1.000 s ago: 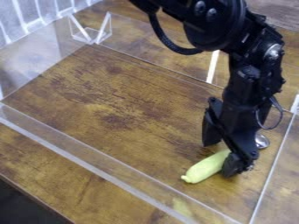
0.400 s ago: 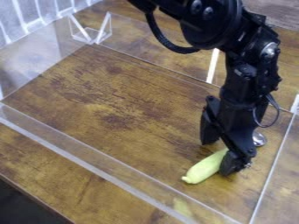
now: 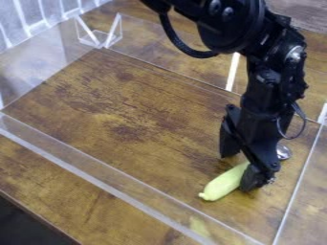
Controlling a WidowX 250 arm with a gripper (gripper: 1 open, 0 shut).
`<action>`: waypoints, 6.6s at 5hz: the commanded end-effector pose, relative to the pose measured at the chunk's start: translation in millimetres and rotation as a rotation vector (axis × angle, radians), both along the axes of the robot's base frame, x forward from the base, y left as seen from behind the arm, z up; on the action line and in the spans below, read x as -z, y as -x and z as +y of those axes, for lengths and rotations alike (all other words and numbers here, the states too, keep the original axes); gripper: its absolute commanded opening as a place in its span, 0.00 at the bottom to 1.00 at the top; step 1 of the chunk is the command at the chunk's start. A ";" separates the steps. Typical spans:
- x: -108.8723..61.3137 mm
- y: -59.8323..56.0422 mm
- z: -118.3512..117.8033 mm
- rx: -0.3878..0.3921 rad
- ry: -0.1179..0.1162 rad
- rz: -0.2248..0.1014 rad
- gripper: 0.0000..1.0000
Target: Move the green spoon to the left
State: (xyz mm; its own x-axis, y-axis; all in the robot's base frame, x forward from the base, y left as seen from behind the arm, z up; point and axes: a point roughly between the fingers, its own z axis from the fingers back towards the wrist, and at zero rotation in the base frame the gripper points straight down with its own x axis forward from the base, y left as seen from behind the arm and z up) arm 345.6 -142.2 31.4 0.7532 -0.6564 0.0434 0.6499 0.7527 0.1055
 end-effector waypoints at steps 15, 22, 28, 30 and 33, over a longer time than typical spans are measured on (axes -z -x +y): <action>-134.5 -6.7 77.4 -0.647 -0.003 -0.265 0.00; -108.5 -50.2 81.5 -0.708 0.109 -0.274 0.00; -84.1 -112.8 64.3 -0.758 0.078 -0.193 0.00; -85.9 -113.7 62.8 -0.772 0.072 -0.148 0.00; -84.2 -112.5 55.6 -0.780 0.063 -0.084 0.00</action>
State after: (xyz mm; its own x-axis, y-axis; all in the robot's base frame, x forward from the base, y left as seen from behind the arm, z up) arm 452.5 -89.6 86.1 0.9963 0.0547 0.0657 -0.0607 0.9936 0.0948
